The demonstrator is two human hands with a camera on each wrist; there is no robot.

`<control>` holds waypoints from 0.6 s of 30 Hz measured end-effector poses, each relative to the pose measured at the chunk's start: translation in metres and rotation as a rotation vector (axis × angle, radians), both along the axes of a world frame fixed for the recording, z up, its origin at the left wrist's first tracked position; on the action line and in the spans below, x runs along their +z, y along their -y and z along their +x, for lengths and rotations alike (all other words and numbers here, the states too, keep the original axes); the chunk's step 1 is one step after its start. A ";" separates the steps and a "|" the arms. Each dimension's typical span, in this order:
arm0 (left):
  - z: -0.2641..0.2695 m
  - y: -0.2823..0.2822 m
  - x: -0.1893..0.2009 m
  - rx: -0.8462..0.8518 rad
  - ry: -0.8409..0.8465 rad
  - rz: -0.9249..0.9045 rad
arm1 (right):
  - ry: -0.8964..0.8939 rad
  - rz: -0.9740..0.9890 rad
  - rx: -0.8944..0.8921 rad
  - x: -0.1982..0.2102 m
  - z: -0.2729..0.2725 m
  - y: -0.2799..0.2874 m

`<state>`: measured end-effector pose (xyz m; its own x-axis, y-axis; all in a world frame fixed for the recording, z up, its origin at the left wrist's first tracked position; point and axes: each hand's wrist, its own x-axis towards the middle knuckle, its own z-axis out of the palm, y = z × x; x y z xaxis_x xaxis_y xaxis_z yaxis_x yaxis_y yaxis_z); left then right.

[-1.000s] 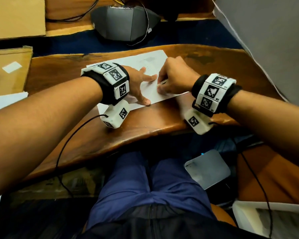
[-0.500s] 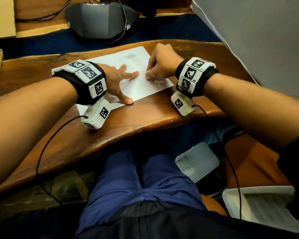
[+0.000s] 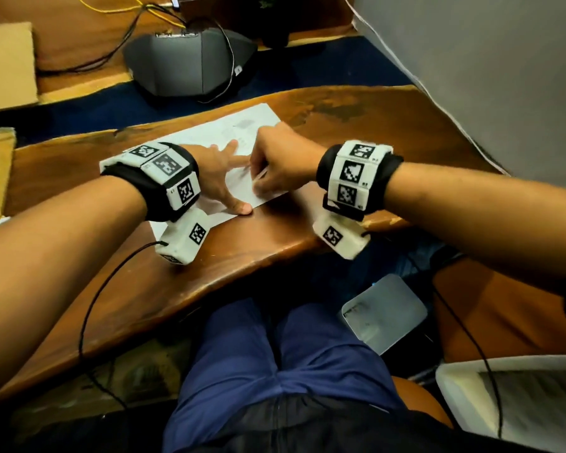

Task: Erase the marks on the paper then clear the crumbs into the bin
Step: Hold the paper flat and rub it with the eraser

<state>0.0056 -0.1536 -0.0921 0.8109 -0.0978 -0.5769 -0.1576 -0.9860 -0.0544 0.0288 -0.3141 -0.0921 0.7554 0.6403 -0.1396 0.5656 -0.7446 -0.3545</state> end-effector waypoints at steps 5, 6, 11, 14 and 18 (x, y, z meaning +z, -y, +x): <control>-0.001 0.000 0.000 0.001 -0.001 0.007 | 0.028 0.050 -0.166 0.005 0.032 0.007; -0.001 0.000 0.000 0.002 0.000 0.002 | 0.048 0.018 -0.112 0.002 0.027 0.004; 0.000 0.000 0.000 0.001 -0.012 0.000 | -0.018 -0.004 -0.074 0.007 0.028 0.005; -0.001 -0.001 -0.001 0.001 0.008 -0.002 | 0.026 0.038 -0.116 0.003 0.036 0.006; 0.000 -0.002 0.001 -0.003 -0.003 -0.007 | -0.022 -0.021 0.054 0.001 0.018 -0.002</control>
<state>0.0056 -0.1517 -0.0915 0.8086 -0.1045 -0.5790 -0.1611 -0.9858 -0.0470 0.0465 -0.3120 -0.0916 0.7162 0.6768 -0.1700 0.5974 -0.7206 -0.3520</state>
